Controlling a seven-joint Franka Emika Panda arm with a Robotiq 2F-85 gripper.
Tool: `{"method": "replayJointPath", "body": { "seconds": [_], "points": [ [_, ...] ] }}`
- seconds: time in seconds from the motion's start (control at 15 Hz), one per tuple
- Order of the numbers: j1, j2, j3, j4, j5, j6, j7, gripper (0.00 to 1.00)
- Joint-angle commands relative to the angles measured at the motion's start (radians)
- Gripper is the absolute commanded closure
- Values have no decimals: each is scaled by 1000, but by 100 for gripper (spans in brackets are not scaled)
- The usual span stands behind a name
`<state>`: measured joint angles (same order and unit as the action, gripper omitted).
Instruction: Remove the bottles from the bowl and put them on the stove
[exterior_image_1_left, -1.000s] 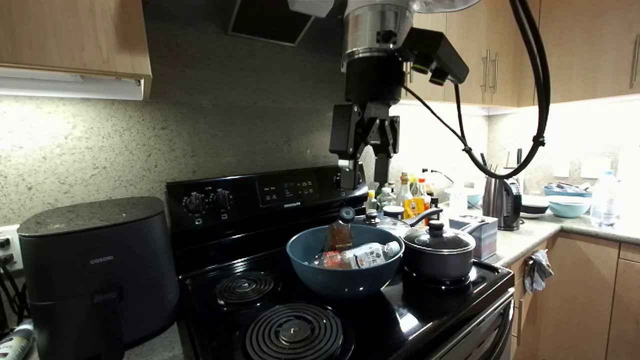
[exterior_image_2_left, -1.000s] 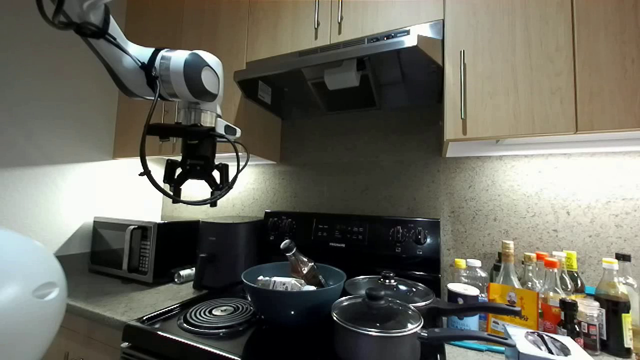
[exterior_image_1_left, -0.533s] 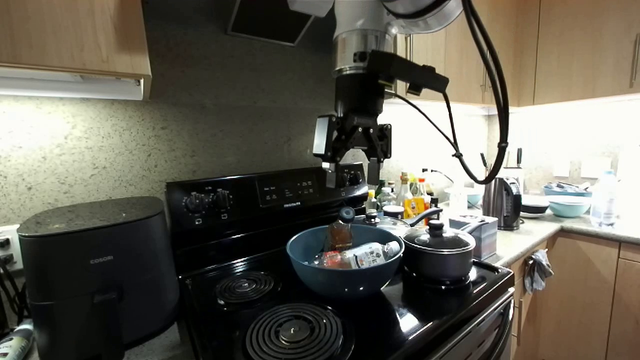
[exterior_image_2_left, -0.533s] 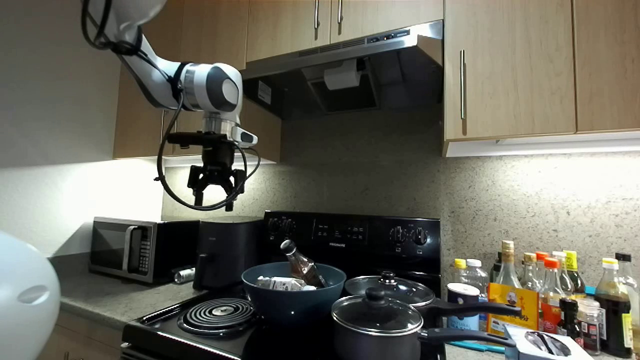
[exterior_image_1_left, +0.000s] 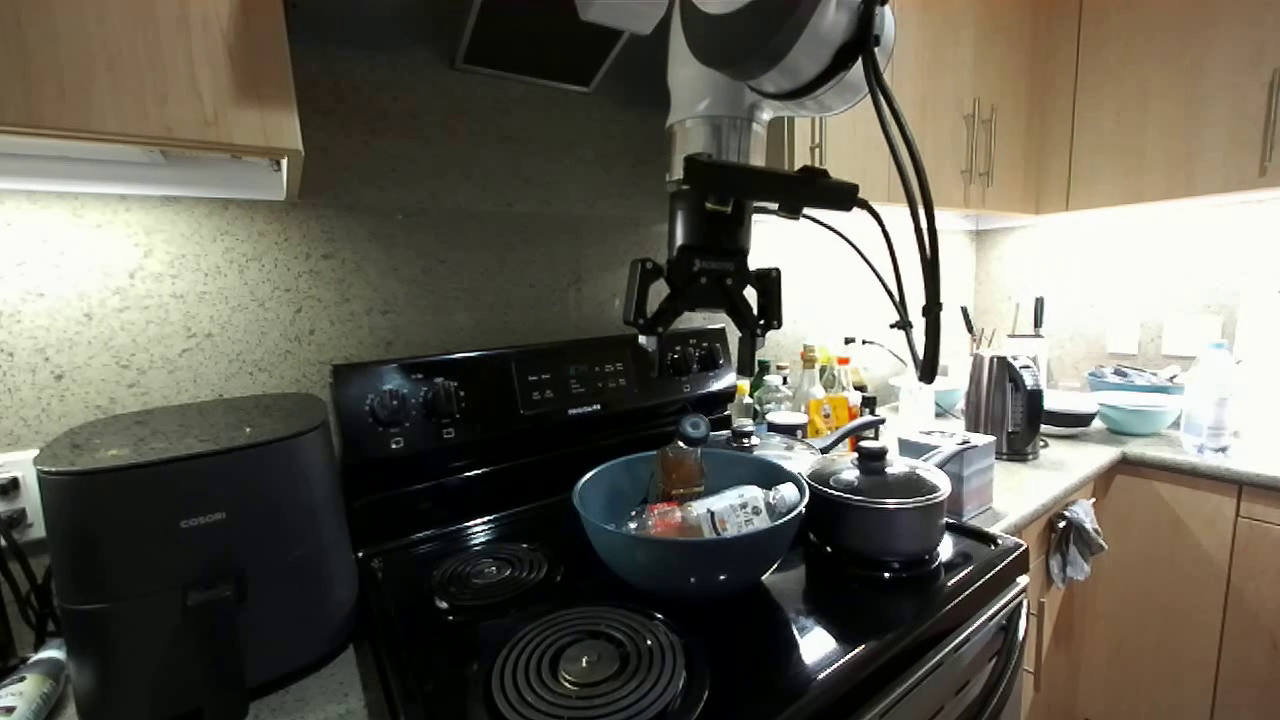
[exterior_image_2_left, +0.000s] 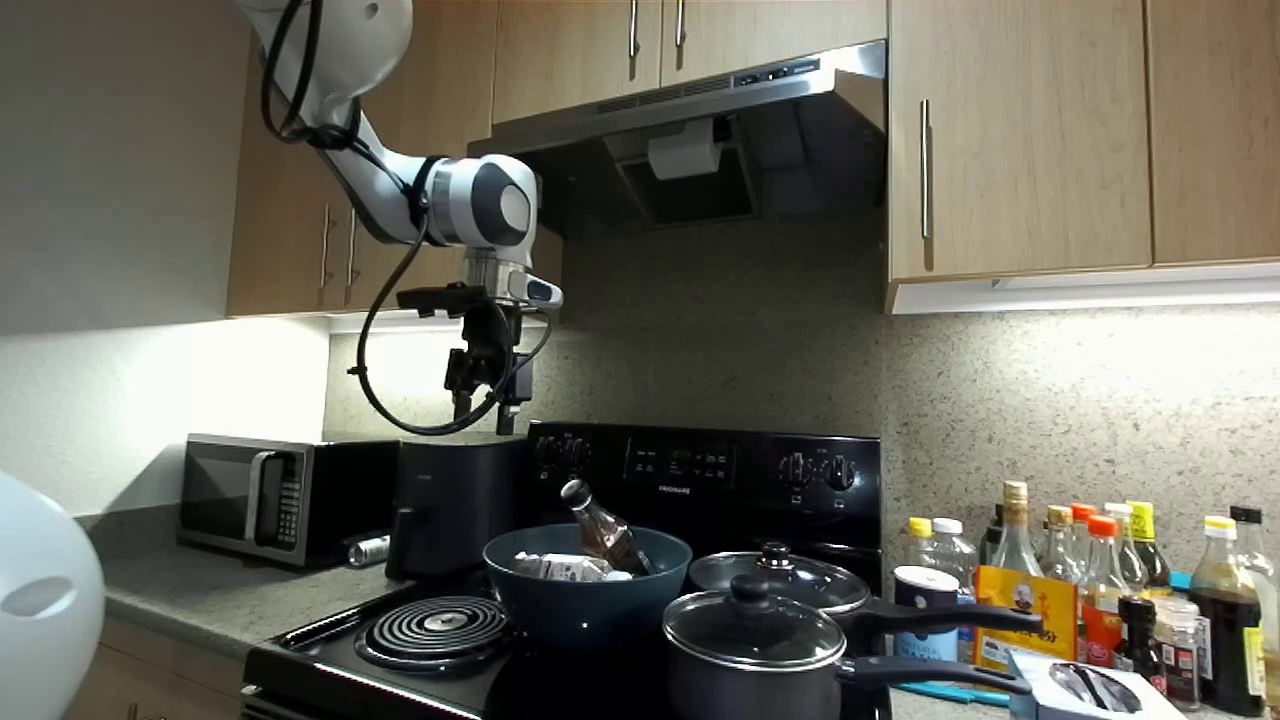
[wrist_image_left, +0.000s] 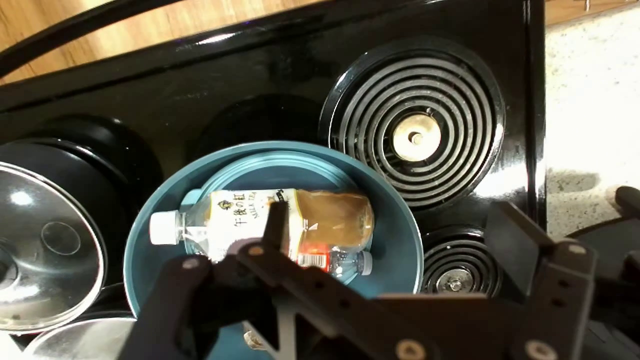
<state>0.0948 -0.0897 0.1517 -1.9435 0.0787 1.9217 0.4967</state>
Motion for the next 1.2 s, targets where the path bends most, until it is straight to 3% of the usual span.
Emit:
{"method": "replayJointPath", "body": {
  "seconds": [0.0,0.2,0.47,0.8,1.13],
  "points": [
    [4,2,-4,3,0,-3,3,0],
    [3,16,-2,14,-14,3,16,0],
    [-8,87,-8,39,-135,87,174,0],
    [6,179,-45,81,-242,104,307,0],
    [18,264,-72,147,-259,114,318,0]
  ]
}}
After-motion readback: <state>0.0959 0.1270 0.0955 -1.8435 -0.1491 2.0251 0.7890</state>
